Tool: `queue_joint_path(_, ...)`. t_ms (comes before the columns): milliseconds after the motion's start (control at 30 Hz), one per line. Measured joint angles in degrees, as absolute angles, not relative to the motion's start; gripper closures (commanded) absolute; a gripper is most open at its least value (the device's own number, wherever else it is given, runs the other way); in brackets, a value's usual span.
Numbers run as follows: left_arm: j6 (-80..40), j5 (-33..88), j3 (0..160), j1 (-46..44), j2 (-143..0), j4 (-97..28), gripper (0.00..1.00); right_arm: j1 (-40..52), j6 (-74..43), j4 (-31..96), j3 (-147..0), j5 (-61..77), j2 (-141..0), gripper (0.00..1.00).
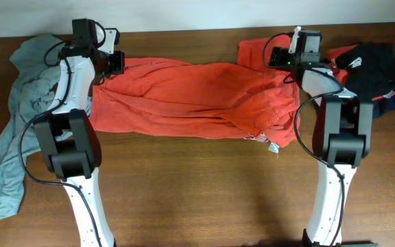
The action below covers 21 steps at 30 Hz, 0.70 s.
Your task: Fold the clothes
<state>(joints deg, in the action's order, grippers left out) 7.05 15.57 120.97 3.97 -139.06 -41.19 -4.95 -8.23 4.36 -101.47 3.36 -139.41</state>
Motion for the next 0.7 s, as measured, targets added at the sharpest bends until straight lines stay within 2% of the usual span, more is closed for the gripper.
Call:
queue_joint_path(300, 7.0, 15.6, 121.0, 4.0, -139.0, -41.2, 0.99, -6.2, -9.6, 3.5, -101.5, 2.8, -139.8, 0.54)
queue_joint_path(400, 7.0, 15.6, 121.0, 4.0, -139.1, -41.2, 0.99, -6.5, -10.1, 3.6, -101.5, 3.2, -139.8, 0.73)
queue_joint_path(500, 7.0, 15.5, 121.0, 4.0, -139.1, -41.2, 0.99, -6.5, -10.0, 3.7, -101.5, 4.4, -139.8, 0.88)
queue_joint_path(600, 7.0, 15.4, 121.0, 4.0, -139.0, -41.2, 0.99, -6.5, -10.2, 4.1, -101.5, 5.6, -139.8, 0.94)
queue_joint_path(700, 7.0, 15.4, 121.0, 4.0, -139.0, -41.2, 0.99, -6.5, -10.3, 6.7, -102.1, 6.1, -139.8, 0.96)
